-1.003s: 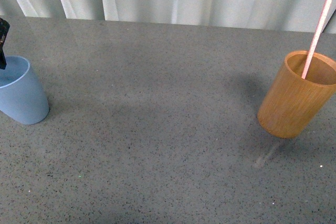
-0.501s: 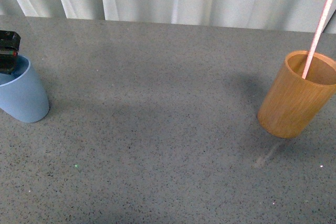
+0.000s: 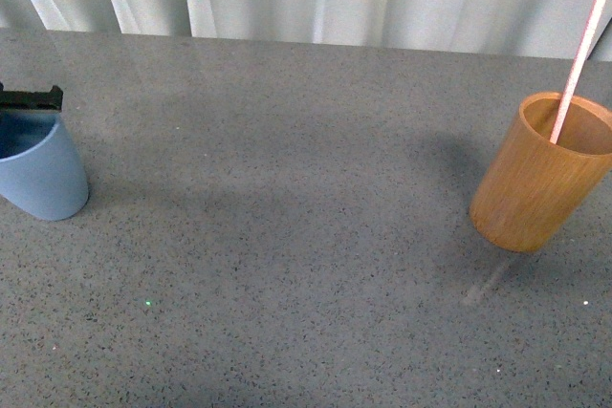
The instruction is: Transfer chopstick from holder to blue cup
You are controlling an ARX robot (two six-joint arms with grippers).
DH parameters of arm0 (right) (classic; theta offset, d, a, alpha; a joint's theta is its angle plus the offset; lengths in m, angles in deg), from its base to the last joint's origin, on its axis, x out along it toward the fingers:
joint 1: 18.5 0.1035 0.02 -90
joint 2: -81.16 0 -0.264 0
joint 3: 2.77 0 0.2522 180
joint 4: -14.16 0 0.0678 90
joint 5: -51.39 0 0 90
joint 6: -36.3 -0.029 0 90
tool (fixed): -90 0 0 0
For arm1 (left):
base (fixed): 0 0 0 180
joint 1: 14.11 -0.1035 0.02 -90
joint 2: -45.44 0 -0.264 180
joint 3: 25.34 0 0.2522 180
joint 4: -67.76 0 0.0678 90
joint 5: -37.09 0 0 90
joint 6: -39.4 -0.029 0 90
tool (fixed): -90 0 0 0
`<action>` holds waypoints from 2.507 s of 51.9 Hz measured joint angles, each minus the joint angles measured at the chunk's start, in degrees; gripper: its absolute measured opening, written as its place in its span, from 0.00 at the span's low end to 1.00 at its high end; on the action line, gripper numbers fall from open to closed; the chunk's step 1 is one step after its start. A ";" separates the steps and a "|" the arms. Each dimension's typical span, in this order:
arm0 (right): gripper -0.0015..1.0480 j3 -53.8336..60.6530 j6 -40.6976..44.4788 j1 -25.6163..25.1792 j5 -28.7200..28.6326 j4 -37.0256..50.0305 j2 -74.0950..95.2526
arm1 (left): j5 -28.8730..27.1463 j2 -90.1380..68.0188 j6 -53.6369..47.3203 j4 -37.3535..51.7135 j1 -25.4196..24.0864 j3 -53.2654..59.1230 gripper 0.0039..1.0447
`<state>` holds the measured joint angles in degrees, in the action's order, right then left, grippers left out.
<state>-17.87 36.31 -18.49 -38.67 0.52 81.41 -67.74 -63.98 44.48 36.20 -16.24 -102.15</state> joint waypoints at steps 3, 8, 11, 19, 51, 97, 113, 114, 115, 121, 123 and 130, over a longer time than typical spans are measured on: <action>0.90 0.00 0.00 0.00 0.00 0.00 0.00 | -1.44 1.62 -0.90 -0.46 1.16 0.50 0.03; 0.90 0.00 0.00 0.00 0.02 0.00 0.00 | -1.33 4.44 -3.50 -3.10 3.34 1.03 0.03; 0.90 0.00 0.00 0.00 0.00 0.00 0.00 | -1.44 5.92 -4.76 -4.37 4.35 0.96 0.03; 0.90 0.00 0.00 0.00 0.00 0.00 0.00 | 1.86 12.00 -9.86 -13.07 10.10 -4.55 0.03; 0.90 0.00 0.00 0.00 0.00 0.00 0.00 | 1.46 -0.17 -7.89 -15.72 35.26 -15.50 0.03; 0.90 -0.02 0.00 0.00 0.00 0.00 0.00 | 1.03 -10.27 -3.48 -10.23 35.21 -17.53 0.06; 0.90 0.00 0.00 0.00 0.00 0.00 0.00 | 1.88 -10.91 -3.76 -11.30 34.62 -18.88 0.49; 0.90 0.00 0.00 0.00 0.00 0.00 0.00 | 1.88 -10.82 -3.78 -11.39 34.53 -19.04 0.51; 0.90 0.00 0.00 0.00 0.00 0.00 0.00 | 1.81 -10.71 -3.89 -11.58 34.36 -19.37 0.54; 0.90 0.00 0.00 0.00 0.00 0.00 0.00 | 1.44 -9.22 -4.76 -12.37 32.85 -20.57 0.73; 0.90 0.00 0.00 0.00 0.00 0.00 0.00 | 1.38 -8.46 -4.96 -12.57 32.17 -20.72 0.80; 0.90 0.00 0.00 0.00 0.00 0.00 0.00 | 2.14 -3.61 -5.25 -12.46 29.35 -19.82 0.93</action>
<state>-17.87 36.31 -18.49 -38.67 0.52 81.41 -65.60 -67.59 39.24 23.74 13.11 -121.97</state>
